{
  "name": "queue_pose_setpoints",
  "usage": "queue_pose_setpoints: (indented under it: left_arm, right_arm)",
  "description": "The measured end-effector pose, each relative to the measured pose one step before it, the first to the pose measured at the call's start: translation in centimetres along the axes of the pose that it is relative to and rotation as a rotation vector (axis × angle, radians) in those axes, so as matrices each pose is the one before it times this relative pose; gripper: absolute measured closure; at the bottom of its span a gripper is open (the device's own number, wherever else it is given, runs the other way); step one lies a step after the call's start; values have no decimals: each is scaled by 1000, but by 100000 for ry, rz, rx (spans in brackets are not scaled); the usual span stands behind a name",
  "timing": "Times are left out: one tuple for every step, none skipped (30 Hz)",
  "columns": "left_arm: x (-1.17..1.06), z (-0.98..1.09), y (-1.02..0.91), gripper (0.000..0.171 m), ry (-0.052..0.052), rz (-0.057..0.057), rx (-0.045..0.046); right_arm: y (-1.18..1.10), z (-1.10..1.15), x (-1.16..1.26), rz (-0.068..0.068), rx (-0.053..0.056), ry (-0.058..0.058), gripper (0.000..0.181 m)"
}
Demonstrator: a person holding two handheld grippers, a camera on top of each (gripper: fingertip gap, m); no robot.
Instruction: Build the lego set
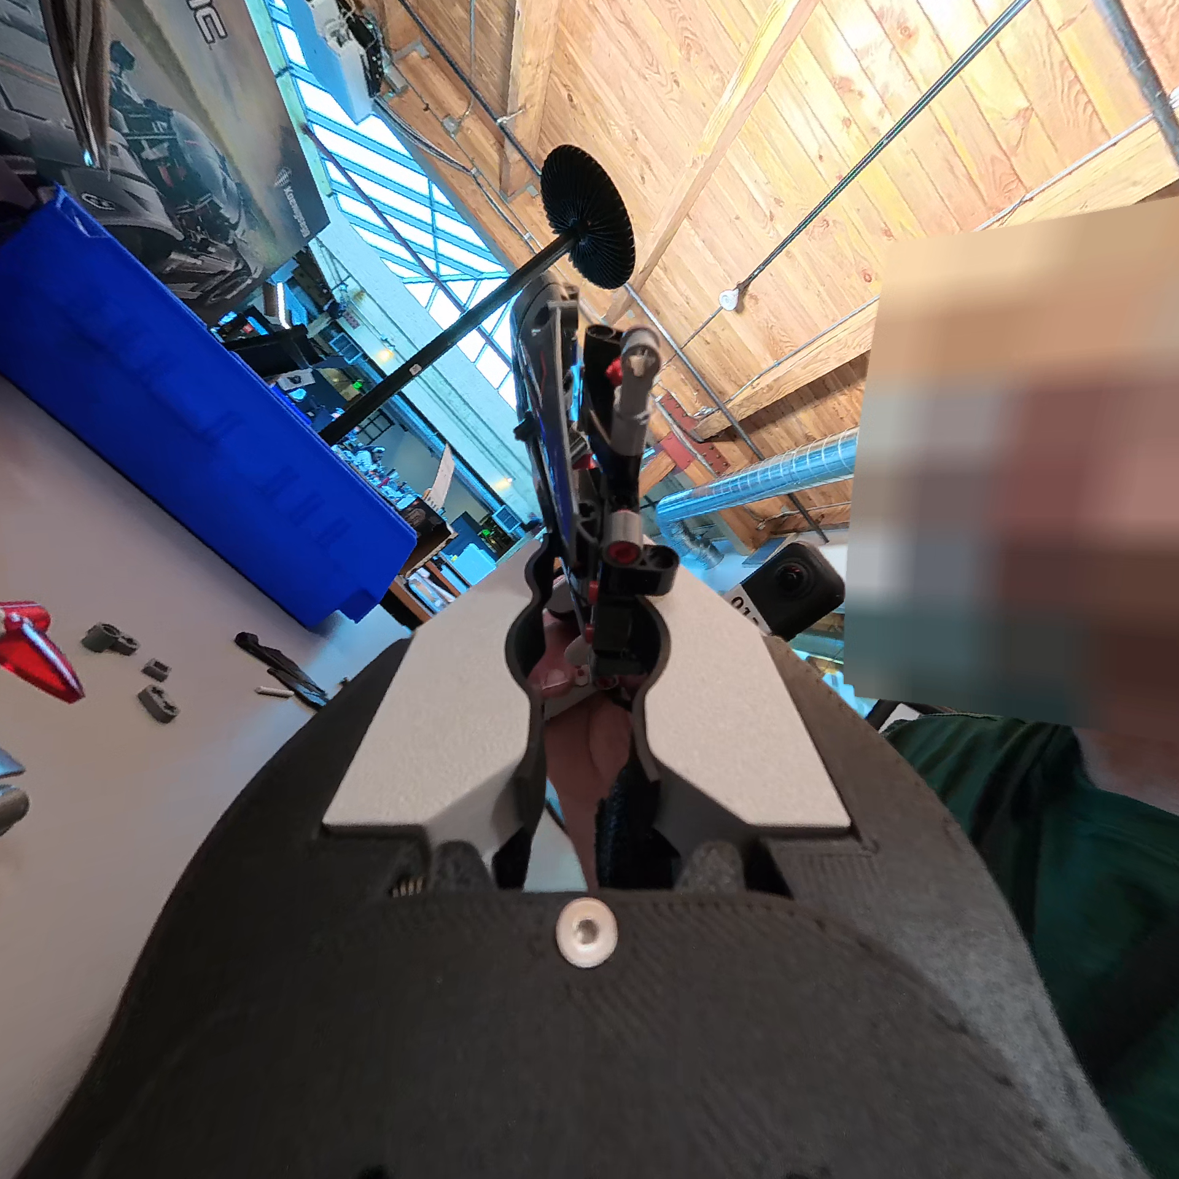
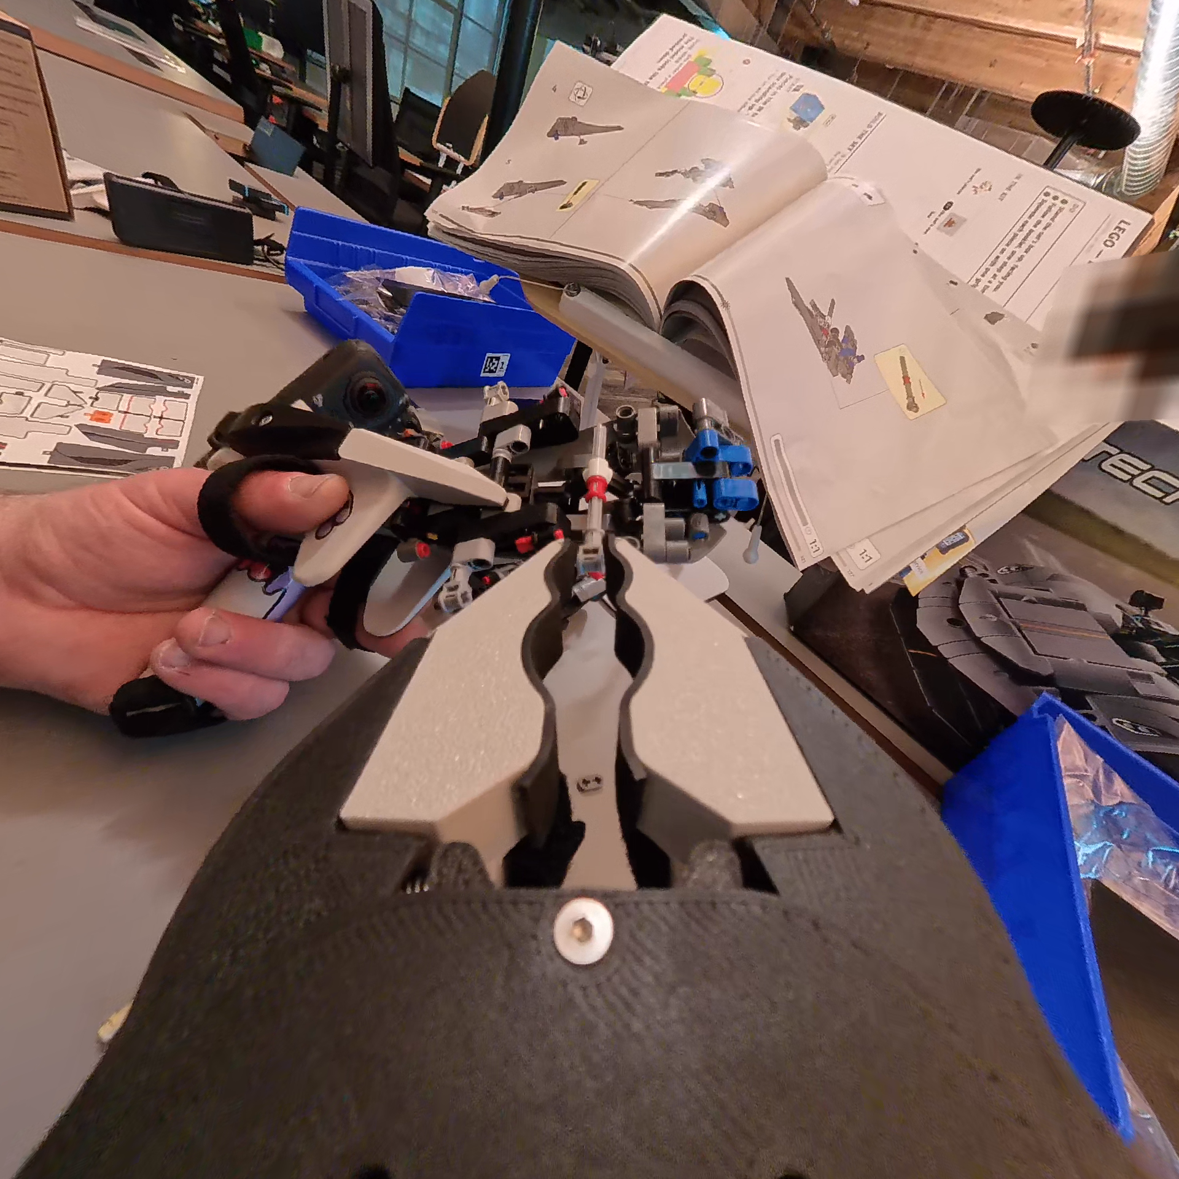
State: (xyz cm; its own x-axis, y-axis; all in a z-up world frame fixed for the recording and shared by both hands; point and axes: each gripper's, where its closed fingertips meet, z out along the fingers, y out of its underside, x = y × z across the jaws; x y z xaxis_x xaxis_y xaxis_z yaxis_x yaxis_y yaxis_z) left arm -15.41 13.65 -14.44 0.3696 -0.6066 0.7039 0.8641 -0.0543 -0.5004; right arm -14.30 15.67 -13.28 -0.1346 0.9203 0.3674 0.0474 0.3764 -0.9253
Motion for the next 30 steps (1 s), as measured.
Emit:
queue_pose_setpoints:
  left_arm:
    - [-76,1,52,153,-716,794,-468]
    - [-37,-2,2,153,-355,352,-56]
    - [-36,-18,-25,153,-153,-114,171]
    - [48,-16,-18,152,443,-317,151]
    - [59,4,-30,152,377,-247,186]
    - [38,3,-27,153,95,24,130]
    - [36,-5,-41,153,91,70,172]
    - [79,-10,-68,153,486,-349,376]
    - [73,-31,-109,153,559,-588,631]
    - [42,-54,-111,153,447,-623,687]
    - [40,-51,-109,153,530,-749,628]
    - [47,-49,-96,153,677,-921,585]
    - [38,-46,-91,152,628,-965,534]
    - [13,-14,-41,153,252,-517,291]
    - [0,-18,-4,153,-111,143,4]
    - [47,15,15,152,0,309,-198]
    - [77,23,0,153,167,217,-92]
    - [88,27,-24,153,251,173,15]
    - [85,10,-20,153,172,242,-9]
    - [27,3,-22,153,-124,420,-63]
    - [10,-11,-39,153,-174,568,-68]
    - [23,-20,-52,153,-111,547,-37]
    - [3,-42,-93,153,-212,559,101]
    - [5,-61,-128,153,-174,473,295]
    - [33,-70,-155,153,-77,256,366]
    - [48,-54,-160,153,-66,311,391]
    - [85,-56,-173,153,29,330,413]
    - [100,-35,-140,153,99,229,361]
    - [110,-27,-134,153,81,201,339]
    - [143,-3,-119,153,120,262,319]
  right_arm:
    - [171,64,17,-336,-736,54,174]
    - [151,54,23,-252,-460,68,174]
    - [-25,-14,-10,165,530,-193,174]
    - [-92,-43,-35,245,758,-397,174]
    - [-93,-62,-30,-263,539,-234,173]
    - [-101,-61,-11,-585,480,8,172]
    - [-109,-71,-16,-377,525,-73,171]
    - [-223,-100,-92,-201,1153,-542,171]
    - [-311,-145,-90,-108,1694,-572,171]
    - [-231,-118,12,186,1141,-53,170]
    - [-116,-88,94,430,515,271,170]
    - [-112,-99,106,499,711,199,170]
    - [-124,-121,149,756,942,273,169]
    - [-49,-102,212,1099,620,474,169]
    - [55,-74,271,1174,260,633,169]
    - [97,-75,320,1112,125,853,168]
    - [142,-62,308,958,-37,793,167]
    - [213,-42,291,610,-374,585,166]
    - [239,-39,319,586,-499,786,164]
    - [121,-57,328,986,-40,812,163]
    - [33,-62,281,1265,407,653,162]
    - [36,-66,232,1121,406,537,161]
    - [94,-27,240,670,45,636,160]
    - [203,10,248,231,-490,871,159]
    - [251,51,240,117,-796,882,157]
    - [309,81,204,281,-950,541,155]
    - [350,137,105,585,-1171,-88,153]
    - [304,128,34,710,-921,-326,151]
    - [215,114,18,345,-495,-150,150]
    - [243,125,2,-141,-694,-3,150]
